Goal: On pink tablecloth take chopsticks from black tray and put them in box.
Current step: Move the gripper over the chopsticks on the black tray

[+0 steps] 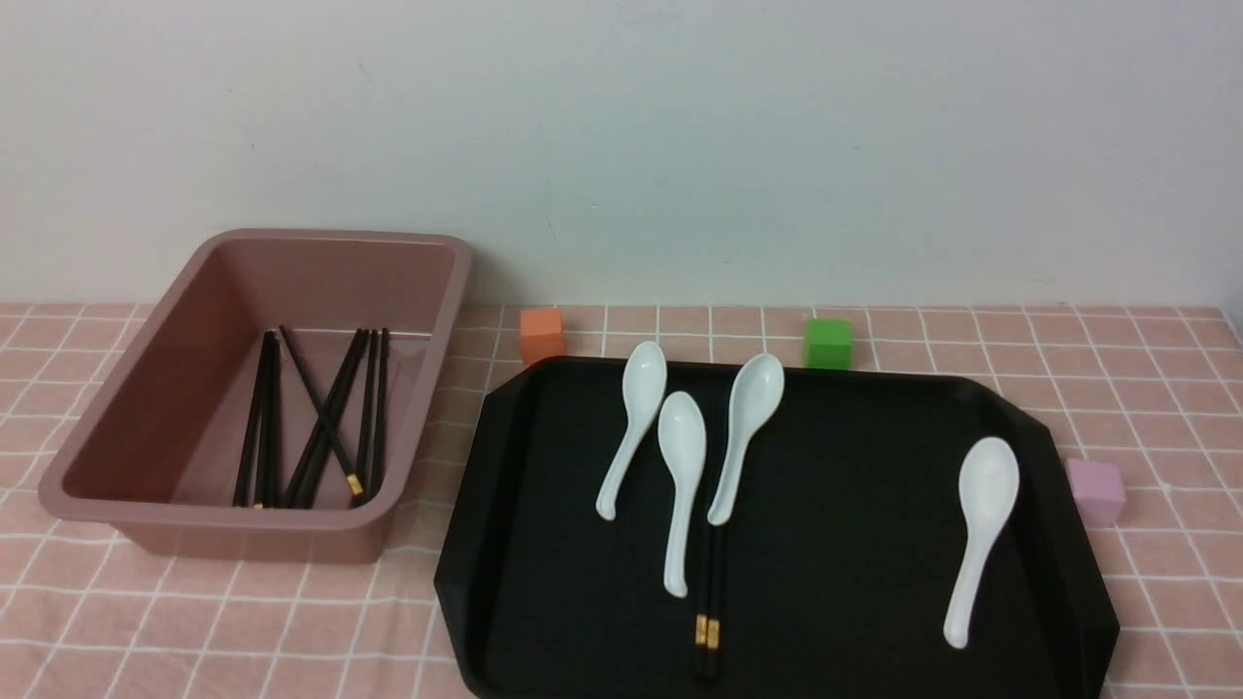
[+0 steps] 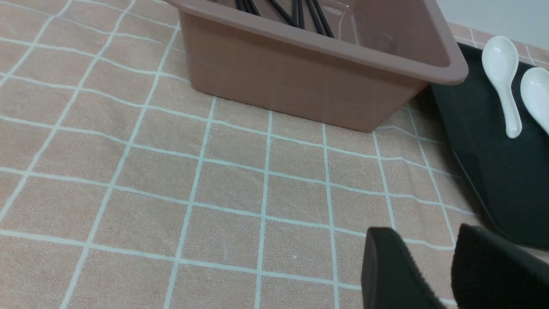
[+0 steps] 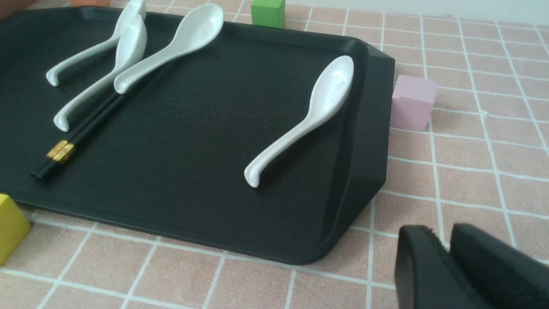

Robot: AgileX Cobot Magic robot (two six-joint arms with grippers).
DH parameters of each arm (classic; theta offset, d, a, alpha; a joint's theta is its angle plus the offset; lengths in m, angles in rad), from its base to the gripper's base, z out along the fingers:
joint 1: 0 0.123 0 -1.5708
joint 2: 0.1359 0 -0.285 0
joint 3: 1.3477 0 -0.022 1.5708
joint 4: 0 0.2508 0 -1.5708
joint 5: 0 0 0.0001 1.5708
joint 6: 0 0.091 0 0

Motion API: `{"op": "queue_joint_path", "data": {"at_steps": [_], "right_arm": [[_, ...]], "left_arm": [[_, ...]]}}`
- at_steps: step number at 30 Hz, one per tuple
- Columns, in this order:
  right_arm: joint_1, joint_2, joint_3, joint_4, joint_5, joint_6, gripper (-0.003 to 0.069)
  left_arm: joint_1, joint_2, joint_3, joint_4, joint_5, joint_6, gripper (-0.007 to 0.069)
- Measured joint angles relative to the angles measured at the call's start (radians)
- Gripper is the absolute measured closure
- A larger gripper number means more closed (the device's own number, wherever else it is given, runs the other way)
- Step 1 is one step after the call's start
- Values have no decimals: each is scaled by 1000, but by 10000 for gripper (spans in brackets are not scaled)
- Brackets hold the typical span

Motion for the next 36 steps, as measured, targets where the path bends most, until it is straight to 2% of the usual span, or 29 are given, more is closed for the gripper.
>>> {"op": "queue_joint_path", "data": {"at_steps": [17,20,25,27,31,34,36], "right_arm": [[0,0,3,8,-26,3,519],[0,0,13,110,-103,62,519],[0,0,13,397,-289,216,511],[0,0,13,460,-339,236,509],[0,0,10,515,-378,248,505],[0,8,-49,511,-276,237,514],[0,52,-132,492,-189,199,550]], "left_arm": [[0,0,0,0,0,0,386],[0,0,0,0,0,0,386],[0,0,0,0,0,0,386],[0,0,0,0,0,0,386],[0,0,0,0,0,0,386],[0,0,0,0,0,0,386],[0,0,0,0,0,0,386]]}}
